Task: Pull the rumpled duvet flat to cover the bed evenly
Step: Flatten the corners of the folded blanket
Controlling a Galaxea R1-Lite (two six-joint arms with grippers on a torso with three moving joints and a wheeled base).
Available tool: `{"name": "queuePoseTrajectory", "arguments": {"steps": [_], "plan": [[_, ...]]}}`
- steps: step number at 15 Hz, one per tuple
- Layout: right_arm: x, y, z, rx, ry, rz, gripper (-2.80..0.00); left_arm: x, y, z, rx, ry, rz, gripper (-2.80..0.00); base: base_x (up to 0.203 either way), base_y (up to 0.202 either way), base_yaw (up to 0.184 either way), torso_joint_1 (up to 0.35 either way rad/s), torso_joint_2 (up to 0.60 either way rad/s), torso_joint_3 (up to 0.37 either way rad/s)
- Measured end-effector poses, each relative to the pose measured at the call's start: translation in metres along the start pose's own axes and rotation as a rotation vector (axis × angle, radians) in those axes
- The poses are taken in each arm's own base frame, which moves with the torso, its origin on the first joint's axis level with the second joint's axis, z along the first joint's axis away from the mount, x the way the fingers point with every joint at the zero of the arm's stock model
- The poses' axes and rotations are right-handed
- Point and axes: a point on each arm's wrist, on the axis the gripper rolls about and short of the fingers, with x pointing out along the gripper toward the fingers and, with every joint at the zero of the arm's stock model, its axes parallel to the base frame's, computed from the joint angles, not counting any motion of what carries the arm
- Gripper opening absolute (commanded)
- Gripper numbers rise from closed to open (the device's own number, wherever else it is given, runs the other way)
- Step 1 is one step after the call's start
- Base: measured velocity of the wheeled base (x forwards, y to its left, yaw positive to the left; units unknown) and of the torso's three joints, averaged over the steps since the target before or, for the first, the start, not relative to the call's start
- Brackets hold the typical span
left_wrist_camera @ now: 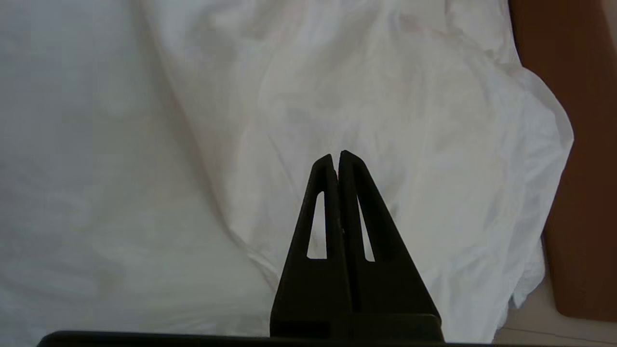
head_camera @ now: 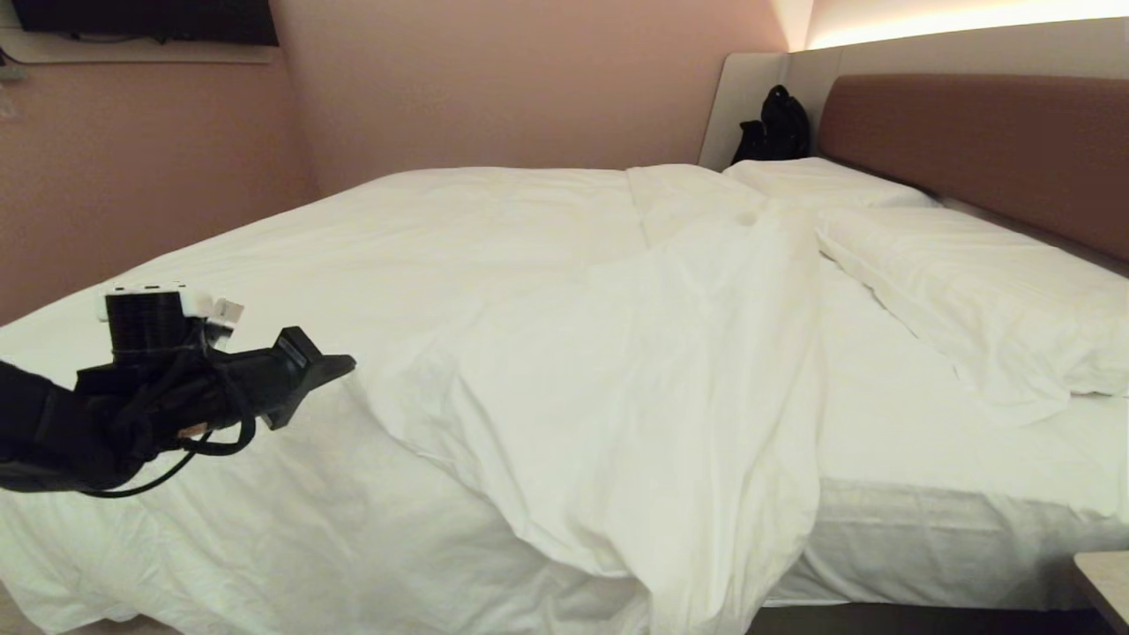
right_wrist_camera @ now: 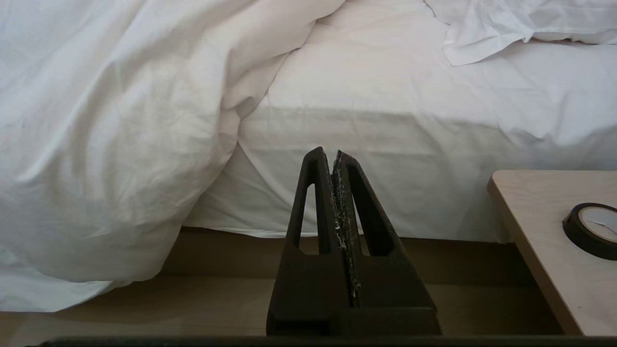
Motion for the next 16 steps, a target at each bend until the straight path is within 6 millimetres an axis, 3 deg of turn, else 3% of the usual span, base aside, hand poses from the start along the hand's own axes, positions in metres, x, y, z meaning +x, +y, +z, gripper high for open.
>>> {"name": "queuePoseTrajectory", "arguments": {"steps": [9, 16], "plan": [[0.000, 0.000, 0.000, 0.000, 0.000, 0.000, -2.80, -0.006, 0.001, -0.002, -0.041, -0.008, 0.014, -2.80, 0.000, 0.000, 0.000, 0.000, 0.00, 0.000], [0.000, 0.000, 0.000, 0.000, 0.000, 0.000, -2.80, 0.014, 0.029, 0.008, 0.124, -0.088, 0.155, -2.80, 0.000, 0.000, 0.000, 0.000, 0.00, 0.000]]}}
